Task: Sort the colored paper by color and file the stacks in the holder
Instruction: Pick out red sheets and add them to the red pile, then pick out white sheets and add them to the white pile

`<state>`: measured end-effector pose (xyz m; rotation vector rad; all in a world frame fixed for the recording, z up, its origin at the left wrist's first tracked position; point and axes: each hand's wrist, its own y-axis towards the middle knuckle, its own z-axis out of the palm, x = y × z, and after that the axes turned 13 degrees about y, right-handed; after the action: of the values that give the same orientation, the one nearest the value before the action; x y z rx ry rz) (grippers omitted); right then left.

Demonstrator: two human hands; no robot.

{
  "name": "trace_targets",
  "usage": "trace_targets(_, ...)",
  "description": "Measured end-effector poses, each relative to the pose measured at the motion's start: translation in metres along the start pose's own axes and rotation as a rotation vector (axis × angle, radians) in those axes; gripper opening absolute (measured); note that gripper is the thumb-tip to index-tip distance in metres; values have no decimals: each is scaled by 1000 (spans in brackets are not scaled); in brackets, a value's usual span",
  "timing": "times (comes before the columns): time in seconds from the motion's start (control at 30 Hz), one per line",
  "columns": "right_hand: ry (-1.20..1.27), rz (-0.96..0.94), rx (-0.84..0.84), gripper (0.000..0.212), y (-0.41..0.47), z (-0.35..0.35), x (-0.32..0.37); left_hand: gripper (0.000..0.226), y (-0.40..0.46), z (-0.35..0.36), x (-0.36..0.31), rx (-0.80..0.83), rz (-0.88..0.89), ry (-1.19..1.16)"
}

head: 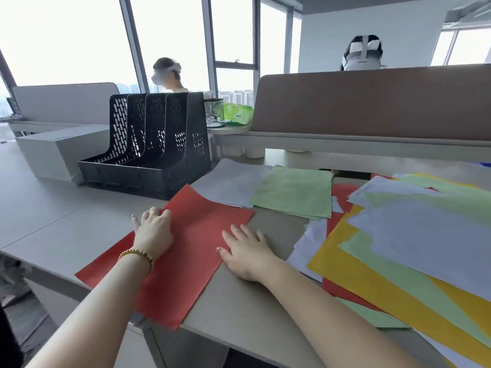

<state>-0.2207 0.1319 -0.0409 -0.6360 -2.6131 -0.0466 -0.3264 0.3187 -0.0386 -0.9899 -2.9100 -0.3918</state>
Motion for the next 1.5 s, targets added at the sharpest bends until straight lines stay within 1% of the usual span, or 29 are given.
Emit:
trace_targets(0.07,-3,7,22,57,5,0,-2,41,1,1,-2,36,-34,-53)
trace_targets(0.17,0,5,48,56,9,-4,-2,28,1,-1,-9,117,-56,-104)
trace_targets(0.27,33,-5,52,58,10,-10,-4,30,3,-7,-13,173,-62,-29)
trace_targets(0.37,124,-37,-6,57,4,-22,-13,27,8,-25,-34,190,-32,72)
trace_targets(0.47,252,-22,-123,50,-13,-48,-35,14,11,-46,-78,104,70,-53)
trace_targets(0.53,292,24,-214,45,-29,-68,-56,22,7,-55,-115,60,171,-178)
trace_targets(0.6,246,84,-288,42,-46,-84,-80,33,-2,-61,-153,71,258,-270)
trace_targets(0.67,169,151,-356,40,-63,-95,-109,37,-12,-65,-190,99,319,-357)
trace_targets(0.77,66,246,-432,39,-92,-105,-155,38,-29,-71,-242,106,426,-442)
trace_targets(0.83,33,320,-447,39,-111,-112,-183,37,-43,-77,-273,103,463,-510)
trace_targets(0.93,3,453,-388,51,-137,-122,-214,36,-57,-82,-317,180,496,-642)
trace_targets(0.97,-2,491,-332,60,-145,-124,-222,35,-60,-82,-329,220,487,-695)
trace_targets(1.03,41,541,-179,84,-159,-126,-235,37,-64,-81,-346,338,429,-868)
trace_targets(1.07,69,551,-113,95,-163,-128,-240,37,-67,-79,-352,366,409,-915)
trace_targets(1.13,75,546,-32,107,-169,-130,-243,38,-73,-78,-359,350,420,-880)
trace_targets(1.2,52,536,9,111,-172,-132,-239,37,-75,-75,-362,303,422,-840)
trace_targets(1.27,31,525,37,101,-174,-133,-230,35,-72,-72,-363,272,407,-848)
trace_targets(1.3,12,513,39,90,-174,-133,-224,34,-69,-72,-363,253,392,-851)
trace_targets(1.33,-12,497,22,74,-173,-134,-220,33,-67,-71,-361,235,372,-869)
trace_targets(1.4,-72,442,-56,36,-172,-134,-211,31,-66,-70,-357,233,316,-984)
trace_targets(1.43,-100,422,-90,23,-172,-134,-208,30,-66,-70,-355,245,280,-1064)
trace_targets(1.5,-128,407,-116,12,-173,-130,-205,28,-66,-72,-351,279,215,-1177)
